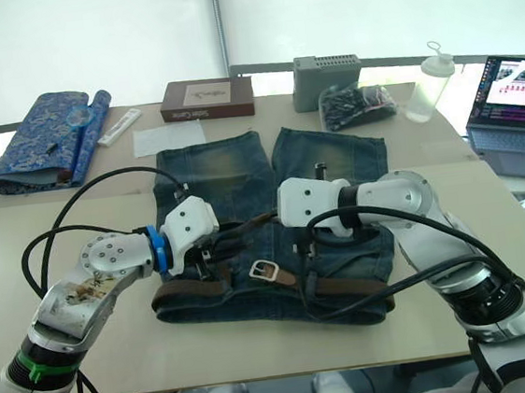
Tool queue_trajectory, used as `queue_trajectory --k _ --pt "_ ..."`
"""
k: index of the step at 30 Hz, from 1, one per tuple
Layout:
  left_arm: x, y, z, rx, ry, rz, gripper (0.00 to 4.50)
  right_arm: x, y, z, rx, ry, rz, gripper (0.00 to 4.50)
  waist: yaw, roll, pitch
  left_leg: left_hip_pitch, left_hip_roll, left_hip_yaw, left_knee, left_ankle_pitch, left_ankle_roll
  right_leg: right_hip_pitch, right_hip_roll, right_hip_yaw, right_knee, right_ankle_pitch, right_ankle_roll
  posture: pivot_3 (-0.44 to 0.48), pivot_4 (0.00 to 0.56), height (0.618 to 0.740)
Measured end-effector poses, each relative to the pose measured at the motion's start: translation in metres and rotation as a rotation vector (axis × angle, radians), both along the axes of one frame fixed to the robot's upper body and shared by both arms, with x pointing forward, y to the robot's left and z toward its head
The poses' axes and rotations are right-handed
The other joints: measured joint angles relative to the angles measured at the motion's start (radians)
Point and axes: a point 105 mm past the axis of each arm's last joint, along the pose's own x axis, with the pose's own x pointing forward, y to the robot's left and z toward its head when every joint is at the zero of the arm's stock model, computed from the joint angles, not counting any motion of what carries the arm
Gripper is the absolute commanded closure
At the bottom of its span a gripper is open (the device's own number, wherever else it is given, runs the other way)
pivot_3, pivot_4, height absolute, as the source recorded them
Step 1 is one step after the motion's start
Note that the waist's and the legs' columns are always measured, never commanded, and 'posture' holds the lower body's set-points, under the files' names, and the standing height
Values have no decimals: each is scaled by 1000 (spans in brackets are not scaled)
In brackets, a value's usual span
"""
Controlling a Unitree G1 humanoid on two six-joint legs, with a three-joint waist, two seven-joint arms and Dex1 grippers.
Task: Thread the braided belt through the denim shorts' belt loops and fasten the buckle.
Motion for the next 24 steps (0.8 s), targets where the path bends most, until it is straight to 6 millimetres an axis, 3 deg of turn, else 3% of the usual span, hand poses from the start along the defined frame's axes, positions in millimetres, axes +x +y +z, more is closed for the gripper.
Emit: queue_trajectory --k 2,4,7,10,13,18,24 --pt "1 -2 0 -18 1 -4 4402 0 1 0 5 0 3 4500 0 0 0 0 0 0 0 0 0 0 0 0 0 0 0 0 150 718" --pt "4 0 -1 -53 14 18 4457 0 2 0 16 10 -2 4500 -1 0 0 0 0 0 0 0 0 0 0 0 1 1 1 0 150 718" --pt "14 7 6 -181 36 98 4500 -2 2 2 67 73 -5 3436 0 0 0 0 0 -1 0 0 0 0 0 0 1 2 2 0 150 718" --pt "31 30 19 -329 46 257 4500 -6 0 5 108 112 -19 2423 -1 0 0 0 0 -1 0 0 0 0 0 0 2 2 3 0 150 718" --pt "38 48 28 -461 70 370 4500 -2 -4 -7 138 167 -100 1448 0 0 0 1 0 -1 0 0 0 1 0 0 1 2 3 0 150 718" --pt "45 75 35 -731 159 559 4500 -4 -4 -51 70 266 -165 1448 -3 -1 0 1 0 -1 1 0 0 1 0 0 1 3 4 0 150 718" --pt "40 97 32 -864 247 678 4500 -7 3 -64 55 293 -167 1448 -7 -1 0 2 0 -2 1 1 -1 1 1 0 3 3 3 0 150 718"
